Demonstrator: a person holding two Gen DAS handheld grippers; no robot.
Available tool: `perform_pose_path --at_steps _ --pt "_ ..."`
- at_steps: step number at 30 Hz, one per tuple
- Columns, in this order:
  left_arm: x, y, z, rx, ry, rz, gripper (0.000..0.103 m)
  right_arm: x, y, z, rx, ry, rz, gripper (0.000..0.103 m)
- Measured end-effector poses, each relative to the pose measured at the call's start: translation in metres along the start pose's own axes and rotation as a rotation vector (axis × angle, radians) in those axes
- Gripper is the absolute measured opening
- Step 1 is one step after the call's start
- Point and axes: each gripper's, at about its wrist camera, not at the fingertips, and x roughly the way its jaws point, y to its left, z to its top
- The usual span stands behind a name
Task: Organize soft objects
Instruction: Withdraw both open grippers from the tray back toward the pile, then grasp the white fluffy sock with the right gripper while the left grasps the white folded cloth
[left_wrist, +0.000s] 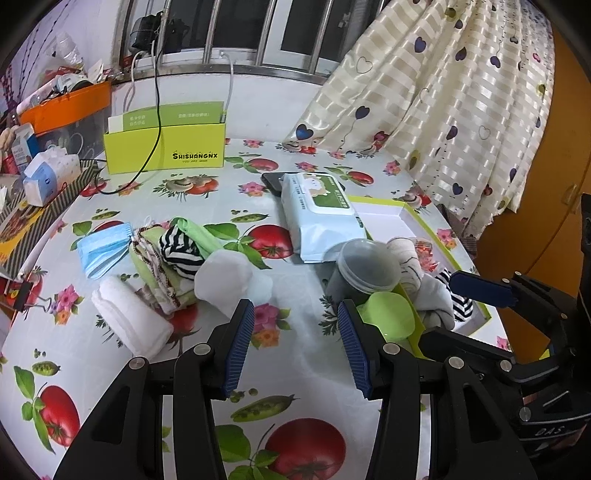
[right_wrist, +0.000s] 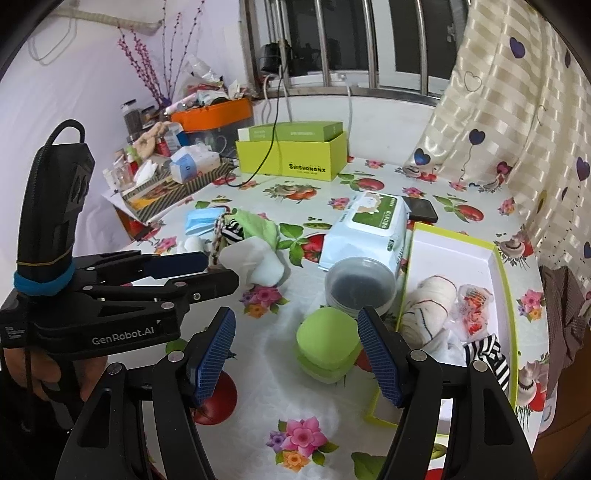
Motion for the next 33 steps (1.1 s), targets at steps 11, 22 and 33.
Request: perform_pose_path --at_steps 11,22,33 --pt "0.001 0.022 -0.003 -0.037 0.002 0.019 0.049 0.014 0.013 0.011 -0.029 0.02 0.025 0.069" --pt "0.006 0.072 -0.011 -0.136 0.017 0.083 0.048 0.035 0.028 0.019 -0.065 0.052 0.047 0.069" --pt "0.01 0.11 -0.017 -0.213 0.032 0.118 0.049 0.054 0.038 0.025 -0.093 0.084 0.065 0.069"
